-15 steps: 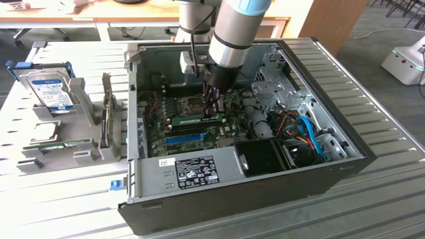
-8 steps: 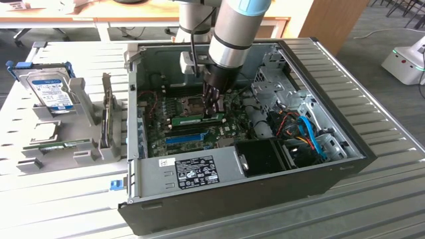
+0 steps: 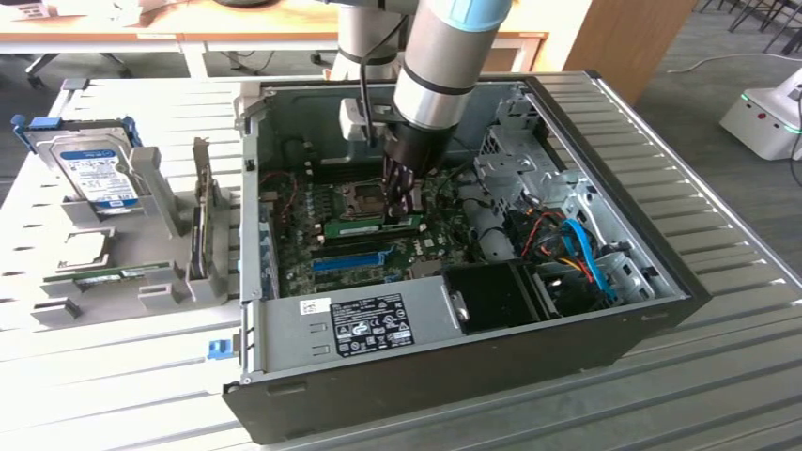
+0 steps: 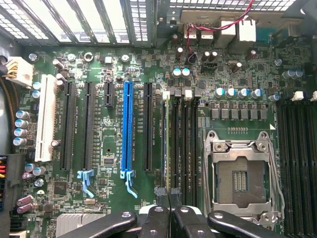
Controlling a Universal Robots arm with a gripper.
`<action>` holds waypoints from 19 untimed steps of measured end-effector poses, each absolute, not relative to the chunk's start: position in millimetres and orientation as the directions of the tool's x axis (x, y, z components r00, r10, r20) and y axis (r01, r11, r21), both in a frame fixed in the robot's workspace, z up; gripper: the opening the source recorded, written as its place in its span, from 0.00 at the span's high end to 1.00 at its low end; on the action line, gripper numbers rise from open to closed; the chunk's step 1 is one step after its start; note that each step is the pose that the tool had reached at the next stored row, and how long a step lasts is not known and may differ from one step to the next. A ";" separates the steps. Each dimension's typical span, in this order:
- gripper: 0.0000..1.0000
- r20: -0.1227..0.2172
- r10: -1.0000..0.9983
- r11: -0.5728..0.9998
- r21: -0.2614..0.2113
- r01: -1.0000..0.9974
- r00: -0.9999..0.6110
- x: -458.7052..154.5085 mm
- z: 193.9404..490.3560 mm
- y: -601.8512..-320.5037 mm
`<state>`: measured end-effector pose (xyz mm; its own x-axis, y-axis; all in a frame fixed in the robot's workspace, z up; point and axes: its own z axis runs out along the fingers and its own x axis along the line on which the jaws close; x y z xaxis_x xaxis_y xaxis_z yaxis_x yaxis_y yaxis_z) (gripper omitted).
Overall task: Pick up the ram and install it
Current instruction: 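Insert the ram into the slot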
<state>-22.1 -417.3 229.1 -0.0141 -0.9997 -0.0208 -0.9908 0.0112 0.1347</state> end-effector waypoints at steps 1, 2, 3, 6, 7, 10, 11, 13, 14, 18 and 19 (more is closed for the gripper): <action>0.88 -0.021 -1.000 0.011 0.135 -0.991 -0.014 -22.1 229.1 -417.2; 0.88 -0.021 -1.000 0.011 0.135 -0.991 -0.014 -22.1 229.1 -417.3; 0.88 -0.021 -1.000 0.011 0.135 -0.991 -0.014 -22.1 229.1 -417.3; 0.88 -0.021 -1.000 0.011 0.135 -0.991 -0.014 -22.1 229.1 -417.3; 0.88 -0.021 -1.000 0.011 0.135 -0.991 -0.014 -22.2 228.9 -417.3; 0.88 -0.021 -1.000 0.011 0.135 -0.991 -0.014 -22.1 228.5 -417.3; 0.88 -0.021 -1.000 0.011 0.135 -0.991 -0.014 -22.2 228.5 -417.3; 0.88 -0.021 -1.000 0.011 0.135 -0.991 -0.014 -22.1 227.9 -417.2; 0.88 -0.021 -1.000 0.011 0.135 -0.991 -0.014 -22.1 227.4 -417.2; 0.88 -0.021 -1.000 0.011 0.135 -0.991 -0.014 -22.1 225.5 -417.2; 0.88 -0.021 -1.000 0.011 0.135 -0.991 -0.014 -22.2 225.0 -417.3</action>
